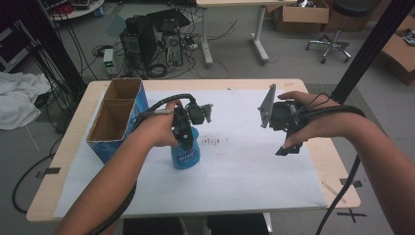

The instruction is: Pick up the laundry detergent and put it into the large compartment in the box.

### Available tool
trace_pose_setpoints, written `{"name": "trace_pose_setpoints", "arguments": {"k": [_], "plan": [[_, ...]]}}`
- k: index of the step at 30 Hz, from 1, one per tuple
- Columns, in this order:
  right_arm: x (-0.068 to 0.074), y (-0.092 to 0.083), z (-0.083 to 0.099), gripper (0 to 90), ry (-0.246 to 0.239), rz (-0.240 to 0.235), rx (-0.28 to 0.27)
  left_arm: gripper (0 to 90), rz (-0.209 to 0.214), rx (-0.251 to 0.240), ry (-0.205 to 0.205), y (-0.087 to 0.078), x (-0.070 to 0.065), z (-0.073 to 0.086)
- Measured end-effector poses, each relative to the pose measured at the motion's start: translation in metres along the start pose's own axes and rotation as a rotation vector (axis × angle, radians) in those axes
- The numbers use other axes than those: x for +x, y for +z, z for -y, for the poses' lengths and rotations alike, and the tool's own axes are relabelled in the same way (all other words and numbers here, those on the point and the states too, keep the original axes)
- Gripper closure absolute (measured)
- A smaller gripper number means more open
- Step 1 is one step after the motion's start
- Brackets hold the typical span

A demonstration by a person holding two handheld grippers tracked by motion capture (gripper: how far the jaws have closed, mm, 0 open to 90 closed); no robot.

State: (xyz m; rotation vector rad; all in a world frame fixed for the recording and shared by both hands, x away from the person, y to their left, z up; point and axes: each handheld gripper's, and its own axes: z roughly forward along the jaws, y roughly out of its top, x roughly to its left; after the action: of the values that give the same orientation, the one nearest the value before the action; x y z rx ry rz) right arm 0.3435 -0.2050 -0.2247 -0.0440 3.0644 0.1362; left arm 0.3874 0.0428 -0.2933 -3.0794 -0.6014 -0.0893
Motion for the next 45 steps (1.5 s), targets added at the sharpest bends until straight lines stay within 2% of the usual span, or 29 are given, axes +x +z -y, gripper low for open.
{"name": "trace_pose_setpoints", "arguments": {"k": [9,11,19,24,25,26,27,28,30,33,34,35,37,40,42,45], "plan": [[0.0,0.001,0.001,16.0,0.003,-0.001,0.0,37.6,0.003,0.001,0.005,0.001,0.001,0.0],[0.0,0.001,0.001,16.0,0.003,0.0,-0.001,37.8,0.002,-0.001,-0.008,0.001,0.001,0.0],[0.0,0.001,0.0,16.0,0.0,-0.001,-0.002,38.1,-0.008,0.013,0.014,-0.003,-0.002,-0.001],[0.001,0.0,-0.001,16.0,-0.005,0.002,-0.005,38.2,-0.008,-0.001,0.01,-0.02,-0.002,-0.003],[0.002,-0.001,-0.002,16.0,-0.006,0.002,-0.004,38.2,0.007,-0.006,-0.005,-0.027,-0.002,-0.003],[0.002,-0.001,-0.002,16.0,-0.006,0.002,-0.004,38.2,0.007,-0.006,-0.005,-0.027,-0.002,-0.003],[0.002,-0.001,-0.002,16.0,-0.007,0.003,-0.005,38.2,0.017,-0.021,-0.014,-0.038,-0.001,-0.003],[0.002,-0.001,-0.002,16.0,-0.007,0.003,-0.005,38.2,0.017,-0.021,-0.014,-0.038,-0.001,-0.003],[0.003,-0.001,-0.002,16.0,-0.005,0.002,-0.008,38.2,0.023,-0.026,-0.029,-0.05,-0.001,-0.003],[0.003,-0.001,-0.003,16.0,-0.006,0.005,-0.009,38.2,0.017,-0.016,-0.036,-0.058,-0.002,-0.004],[0.003,-0.001,-0.003,16.0,-0.009,0.004,-0.008,38.2,0.016,-0.008,-0.056,-0.066,-0.001,-0.004],[0.003,-0.001,-0.003,16.0,-0.009,0.004,-0.008,38.2,0.016,-0.008,-0.056,-0.066,-0.001,-0.004],[0.004,-0.001,-0.004,16.0,-0.009,0.005,-0.01,38.2,0.023,0.004,-0.086,-0.074,0.001,-0.004],[0.004,-0.001,-0.006,15.9,-0.014,0.007,-0.008,38.1,0.032,0.004,-0.156,-0.089,0.008,0.0],[0.004,0.0,-0.006,16.0,-0.02,0.006,-0.009,38.1,0.032,0.003,-0.171,-0.093,0.009,0.001],[0.004,0.0,-0.007,16.0,-0.021,0.005,-0.009,38.2,0.028,-0.006,-0.243,-0.106,0.016,0.008]]}}
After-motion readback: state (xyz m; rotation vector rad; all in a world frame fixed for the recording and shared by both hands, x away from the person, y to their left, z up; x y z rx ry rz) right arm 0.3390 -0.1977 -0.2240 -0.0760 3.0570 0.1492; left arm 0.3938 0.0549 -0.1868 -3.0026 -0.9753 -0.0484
